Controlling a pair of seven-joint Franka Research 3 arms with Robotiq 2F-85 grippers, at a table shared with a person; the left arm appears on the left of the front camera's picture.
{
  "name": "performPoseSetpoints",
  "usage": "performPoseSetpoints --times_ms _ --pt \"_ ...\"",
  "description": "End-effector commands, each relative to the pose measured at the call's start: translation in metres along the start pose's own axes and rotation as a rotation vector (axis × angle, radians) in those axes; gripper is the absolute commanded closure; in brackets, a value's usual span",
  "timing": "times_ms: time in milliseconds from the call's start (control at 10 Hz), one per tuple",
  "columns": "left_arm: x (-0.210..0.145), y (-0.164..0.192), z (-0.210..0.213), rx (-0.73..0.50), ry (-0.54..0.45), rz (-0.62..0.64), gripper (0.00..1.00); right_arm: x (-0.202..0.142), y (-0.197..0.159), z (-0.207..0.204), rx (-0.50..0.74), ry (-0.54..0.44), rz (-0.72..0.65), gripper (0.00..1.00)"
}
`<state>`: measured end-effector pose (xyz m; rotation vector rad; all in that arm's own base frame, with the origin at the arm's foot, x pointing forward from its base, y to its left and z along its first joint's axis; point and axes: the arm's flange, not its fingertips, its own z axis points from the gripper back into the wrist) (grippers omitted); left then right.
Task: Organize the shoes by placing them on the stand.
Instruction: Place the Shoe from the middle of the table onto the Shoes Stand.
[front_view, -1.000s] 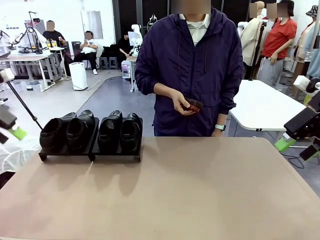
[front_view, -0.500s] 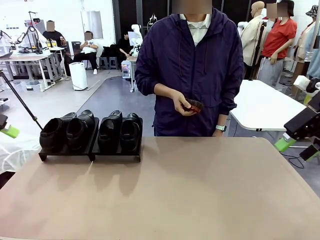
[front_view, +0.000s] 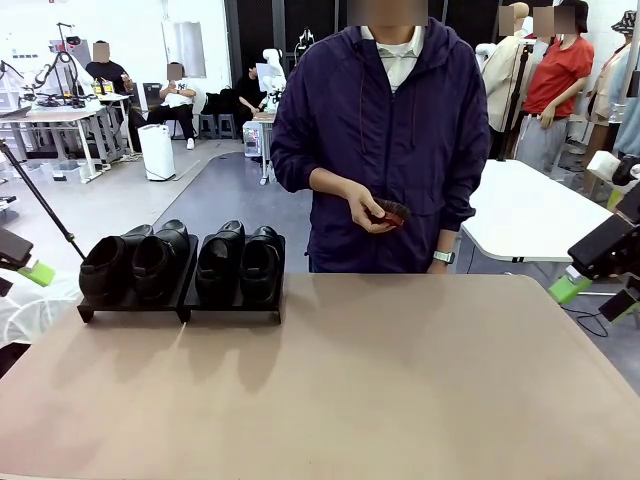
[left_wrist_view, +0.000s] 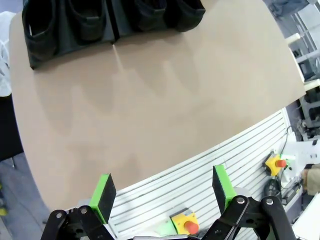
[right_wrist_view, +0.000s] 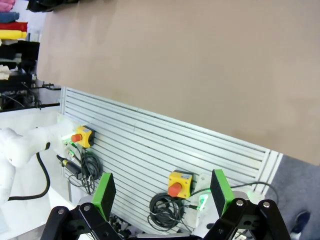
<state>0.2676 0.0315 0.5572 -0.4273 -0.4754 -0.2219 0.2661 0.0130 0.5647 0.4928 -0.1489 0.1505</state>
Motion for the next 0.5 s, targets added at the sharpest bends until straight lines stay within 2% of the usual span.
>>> performPoseSetpoints --times_ms 0,400 --pt "-0.0066 0.0050 -0.0003 0.007 0.005 -0.015 0.00 0.0014 0.0002 0.0016 0.027 -0.001 0.022 0.00" --pt "-0.0066 0.0050 -0.0003 0.007 0.005 -0.015 0.00 0.0014 0.0002 0.0016 0.027 -0.001 0.022 0.00"
